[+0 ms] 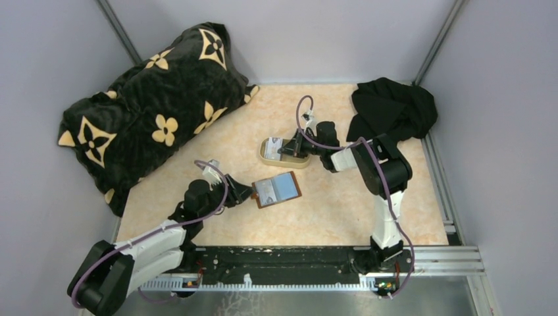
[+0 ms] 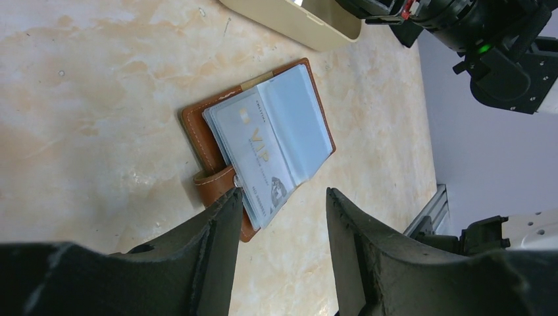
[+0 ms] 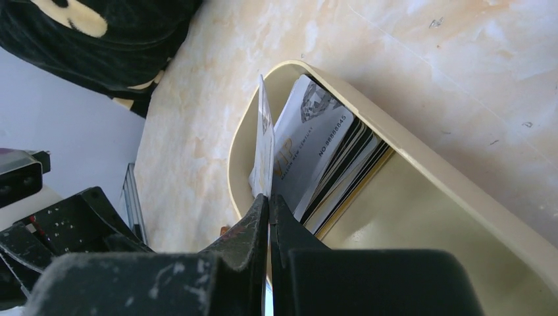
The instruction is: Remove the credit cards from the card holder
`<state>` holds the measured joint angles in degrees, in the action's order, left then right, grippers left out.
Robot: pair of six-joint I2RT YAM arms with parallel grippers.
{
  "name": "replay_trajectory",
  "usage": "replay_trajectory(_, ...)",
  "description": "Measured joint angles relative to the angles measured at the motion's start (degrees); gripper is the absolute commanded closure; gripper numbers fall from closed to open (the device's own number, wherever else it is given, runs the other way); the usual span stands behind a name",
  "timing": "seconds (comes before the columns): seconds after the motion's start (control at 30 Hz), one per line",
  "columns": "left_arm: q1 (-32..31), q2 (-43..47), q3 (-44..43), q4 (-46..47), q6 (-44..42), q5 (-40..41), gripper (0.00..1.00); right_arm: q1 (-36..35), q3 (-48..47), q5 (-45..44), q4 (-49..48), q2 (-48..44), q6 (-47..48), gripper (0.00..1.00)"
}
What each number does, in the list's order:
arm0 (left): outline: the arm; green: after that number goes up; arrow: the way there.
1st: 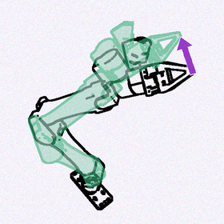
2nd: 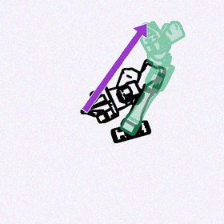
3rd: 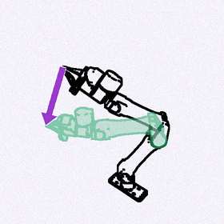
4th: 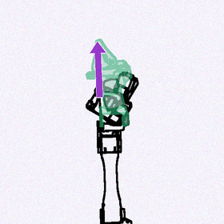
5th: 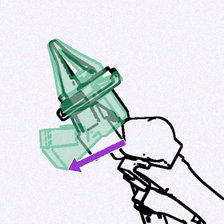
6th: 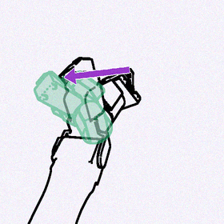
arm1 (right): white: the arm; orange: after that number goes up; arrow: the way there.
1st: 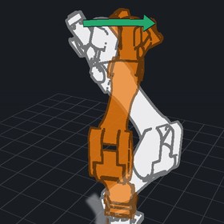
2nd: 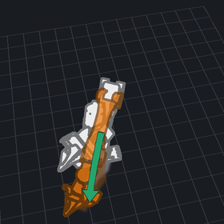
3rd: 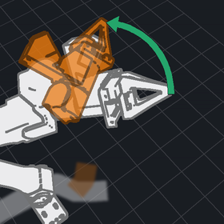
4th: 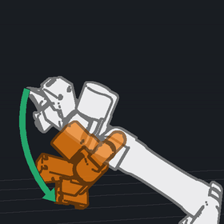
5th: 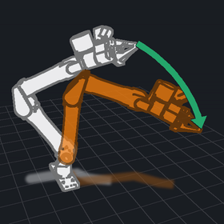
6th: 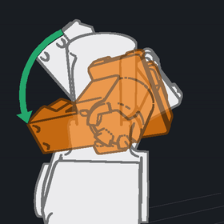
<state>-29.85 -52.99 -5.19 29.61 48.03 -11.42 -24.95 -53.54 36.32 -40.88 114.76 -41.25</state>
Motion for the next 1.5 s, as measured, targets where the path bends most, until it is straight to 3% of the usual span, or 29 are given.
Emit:
replay_trajectory(0.1, 0.0, -1.0, 0.0, 1.0, 0.0, 0.0, 0.44, 0.0, -0.9, 0.4, -0.1, 0.8, -0.4, 0.97)
replay_trajectory(0.13, 0.0, -1.4, 0.0, 1.6, 0.0, -0.1, 0.44, 0.0, -1.1, 0.5, -0.3, 0.9, -0.4, 0.86)
replay_trajectory(0.2, 0.0, -2.4, 0.0, 2.6, 0.0, -0.2, 0.44, 0.0, -1.4, 0.7, -0.2, 1.1, -0.4, 0.74)
replay_trajectory(0.43, 0.1, -5.5, 0.0, 5.4, 0.0, -1.4, 0.44, 0.0, -1.4, -0.3, 2.9, 1.0, 1.2, 0.62)
replay_trajectory(0.77, 0.1, -8.2, -0.1, 7.2, -0.1, -3.0, 0.44, 0.0, -1.1, -5.5, 13.1, -12.4, 8.4, 0.62)
replay_trajectory(1.0, 0.1, -15.6, -0.7, 12.2, 0.9, -6.3, 0.48, 0.0, 2.6, -7.3, 16.5, -24.7, 13.0, 0.73)
replay_trajectory(1.5, 0.1, -36.5, -3.3, 27.3, 5.2, -11.0, 0.67, -9.0, 17.3, -5.8, 14.6, -20.5, 11.6, 0.68)
